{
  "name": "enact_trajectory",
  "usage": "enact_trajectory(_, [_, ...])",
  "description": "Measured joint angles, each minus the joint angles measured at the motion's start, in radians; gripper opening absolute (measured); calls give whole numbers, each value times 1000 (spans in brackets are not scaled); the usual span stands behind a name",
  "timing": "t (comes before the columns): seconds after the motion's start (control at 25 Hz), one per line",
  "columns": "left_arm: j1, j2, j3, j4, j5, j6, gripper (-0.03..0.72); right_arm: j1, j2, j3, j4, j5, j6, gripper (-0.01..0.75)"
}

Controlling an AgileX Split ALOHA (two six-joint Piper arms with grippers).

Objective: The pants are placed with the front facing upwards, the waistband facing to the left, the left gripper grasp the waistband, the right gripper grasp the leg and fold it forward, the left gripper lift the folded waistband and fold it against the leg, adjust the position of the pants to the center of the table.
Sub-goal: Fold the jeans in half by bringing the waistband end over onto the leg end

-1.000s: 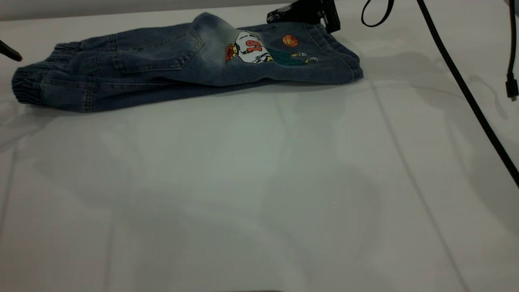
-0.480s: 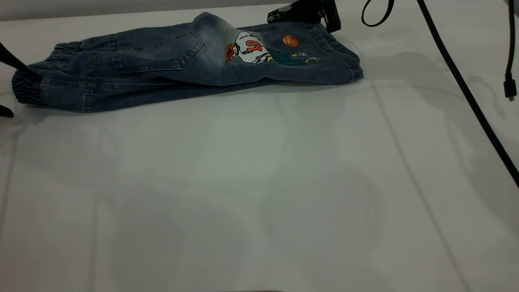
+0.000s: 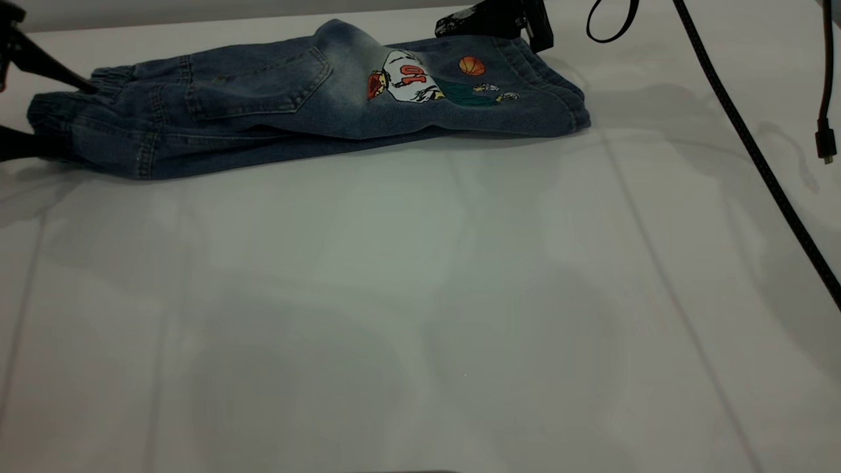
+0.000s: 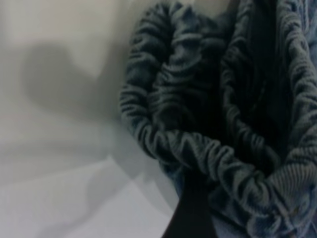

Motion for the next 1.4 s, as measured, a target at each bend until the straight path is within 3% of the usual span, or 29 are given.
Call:
enact_trajectory(0.28, [-16,61,0,-21,-58,1,513,0,0,0,-3,-12,-1,362])
enact_trajectory(0.4, [-17,79,-2,-26,-51,1,402,1,0,0,-3,-3,-2,362])
enact_trajectory(0.6, [-17,79,-2,-22,-51,25,118,25,0,-1,37,9,-40,362])
enact_trajectory(0.84, [-23,-29,-2,-1,-48,107,104,92,0,-79,-4,-18,-30,362])
enact_trajectory(1.16, [-23,-245,-1,118,52,131,104,223,0,-166,-186,-175,81,362])
enact_trajectory(1.4, [-25,-355,-1,140,108,160,104,294,41,-175,-212,-264,98,362])
